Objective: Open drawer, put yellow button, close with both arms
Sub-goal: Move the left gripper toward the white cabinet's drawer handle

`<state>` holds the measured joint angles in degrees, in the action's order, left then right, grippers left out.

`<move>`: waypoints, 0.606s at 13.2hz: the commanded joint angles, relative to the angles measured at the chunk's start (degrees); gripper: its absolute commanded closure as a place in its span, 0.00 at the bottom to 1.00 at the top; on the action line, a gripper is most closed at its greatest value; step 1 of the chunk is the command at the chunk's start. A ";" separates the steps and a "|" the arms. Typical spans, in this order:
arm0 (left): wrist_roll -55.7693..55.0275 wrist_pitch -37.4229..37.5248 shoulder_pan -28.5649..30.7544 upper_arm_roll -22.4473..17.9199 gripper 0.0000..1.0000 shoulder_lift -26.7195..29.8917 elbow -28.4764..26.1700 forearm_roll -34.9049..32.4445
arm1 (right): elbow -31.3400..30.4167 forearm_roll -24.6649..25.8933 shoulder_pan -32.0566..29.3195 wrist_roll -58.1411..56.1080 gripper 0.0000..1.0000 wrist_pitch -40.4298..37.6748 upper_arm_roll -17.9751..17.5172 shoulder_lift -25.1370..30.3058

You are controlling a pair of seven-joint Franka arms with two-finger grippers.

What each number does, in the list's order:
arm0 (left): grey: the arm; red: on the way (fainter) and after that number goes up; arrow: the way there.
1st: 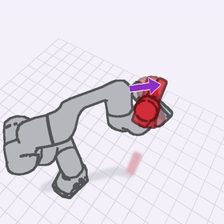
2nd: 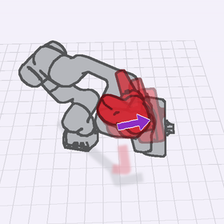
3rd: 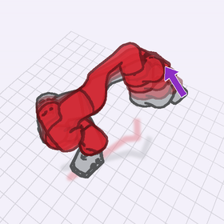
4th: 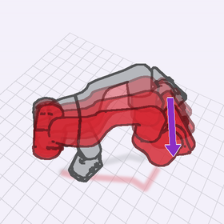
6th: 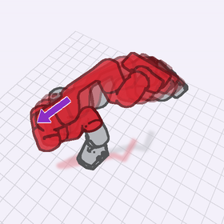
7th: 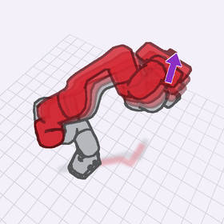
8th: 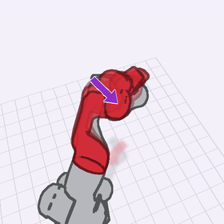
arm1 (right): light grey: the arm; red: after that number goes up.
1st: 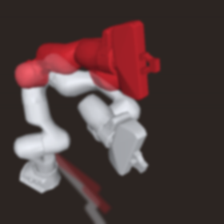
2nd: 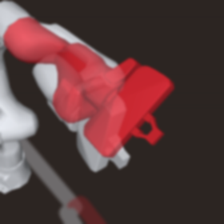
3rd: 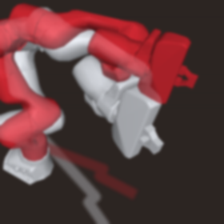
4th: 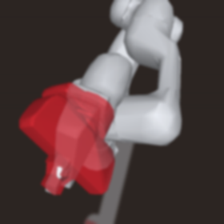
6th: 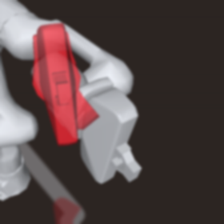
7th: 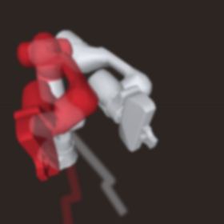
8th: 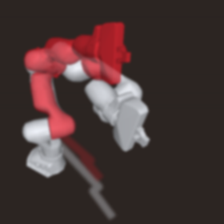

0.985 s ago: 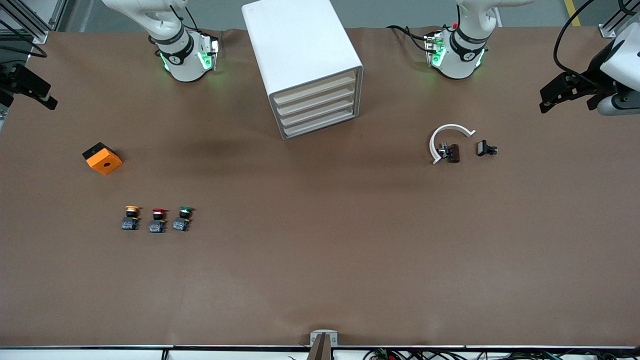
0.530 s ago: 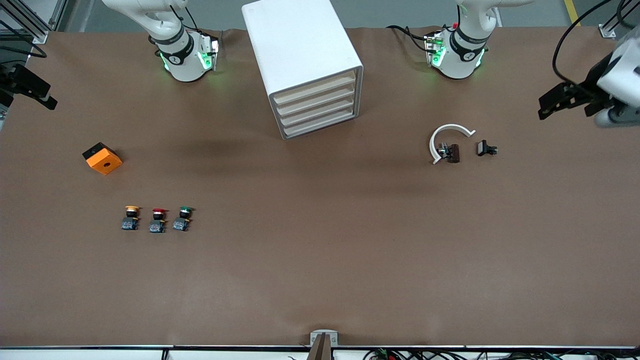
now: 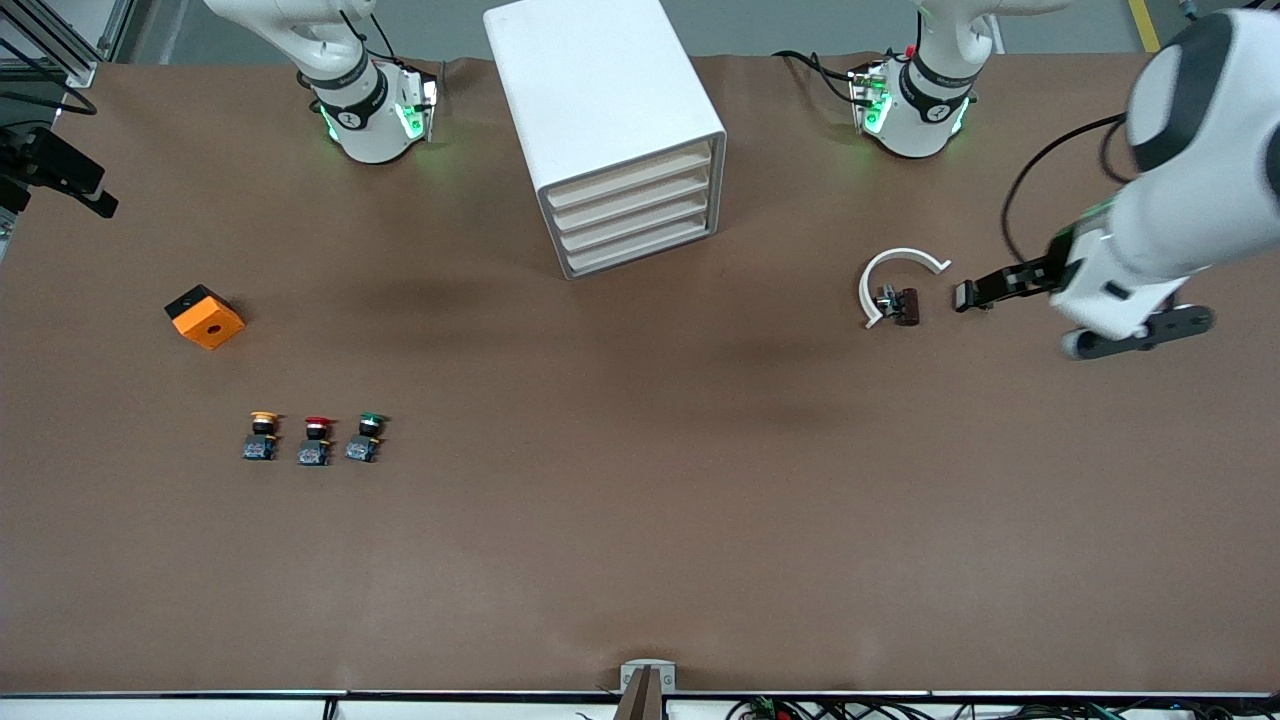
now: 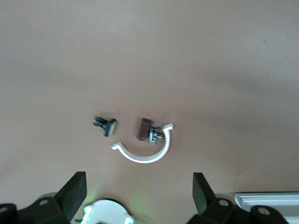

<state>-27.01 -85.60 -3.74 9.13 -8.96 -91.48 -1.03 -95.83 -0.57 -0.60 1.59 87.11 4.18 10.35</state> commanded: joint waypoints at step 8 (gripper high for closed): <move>-36.31 -2.02 -12.15 0.54 0.00 -17.21 10.26 8.75 | -1.38 0.31 0.51 -1.93 0.00 -0.37 -0.49 1.42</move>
<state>-56.38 -87.38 -13.16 9.82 -22.46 -85.13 6.30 -95.86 -0.58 0.00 1.26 86.70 3.48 10.36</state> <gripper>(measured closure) 0.000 0.000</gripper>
